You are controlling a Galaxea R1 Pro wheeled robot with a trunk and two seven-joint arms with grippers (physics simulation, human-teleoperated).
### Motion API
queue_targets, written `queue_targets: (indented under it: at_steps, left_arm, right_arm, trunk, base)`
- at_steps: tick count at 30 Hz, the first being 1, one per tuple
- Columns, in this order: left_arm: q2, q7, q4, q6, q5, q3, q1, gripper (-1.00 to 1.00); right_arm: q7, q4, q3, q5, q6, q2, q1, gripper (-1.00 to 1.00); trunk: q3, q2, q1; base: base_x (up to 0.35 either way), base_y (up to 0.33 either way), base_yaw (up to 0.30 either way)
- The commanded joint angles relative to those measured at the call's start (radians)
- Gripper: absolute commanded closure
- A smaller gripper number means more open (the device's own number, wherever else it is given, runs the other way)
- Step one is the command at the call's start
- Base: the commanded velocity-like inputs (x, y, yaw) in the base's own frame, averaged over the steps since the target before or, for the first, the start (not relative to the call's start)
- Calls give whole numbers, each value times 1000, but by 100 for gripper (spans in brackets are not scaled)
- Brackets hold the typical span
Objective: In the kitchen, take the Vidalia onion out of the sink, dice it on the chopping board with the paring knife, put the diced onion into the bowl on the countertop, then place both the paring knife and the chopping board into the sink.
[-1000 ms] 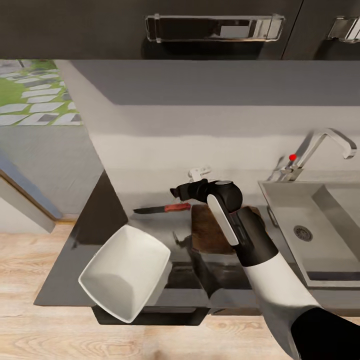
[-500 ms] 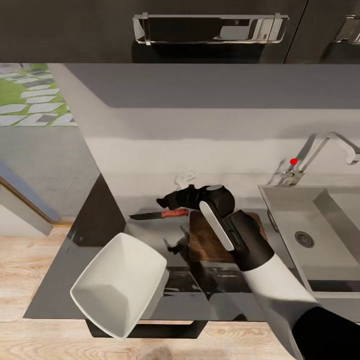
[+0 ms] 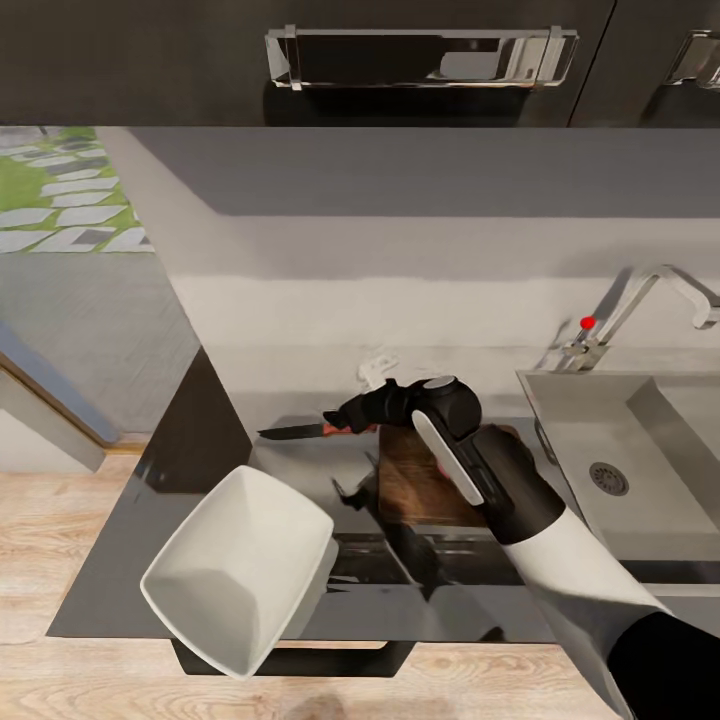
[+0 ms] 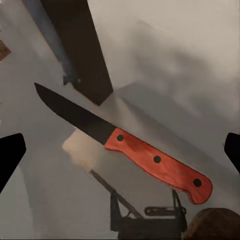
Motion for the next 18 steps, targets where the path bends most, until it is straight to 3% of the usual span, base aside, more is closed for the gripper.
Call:
queue_targets:
  at_steps: [1,8,18]
  left_arm:
    - [0,-2,-1,-1,4,1,0,-100]
    - [0,-2,1,-1,4,1,0,-100]
    - [0,-2,1,-1,4,1,0,-100]
  right_arm:
    - [12,0,12,7,4,-2,-1,-100]
    - [21,0,101,7,1,-29,-1,-100]
    - [22,0,118,7,-1,-40,-1,-100]
  trunk:
    - [-1,-2,1]
    - [-1,-2,1]
    - [-1,-2,1]
  base:
    - [0,0,0]
    - [7,1,0]
    - [97,50,0]
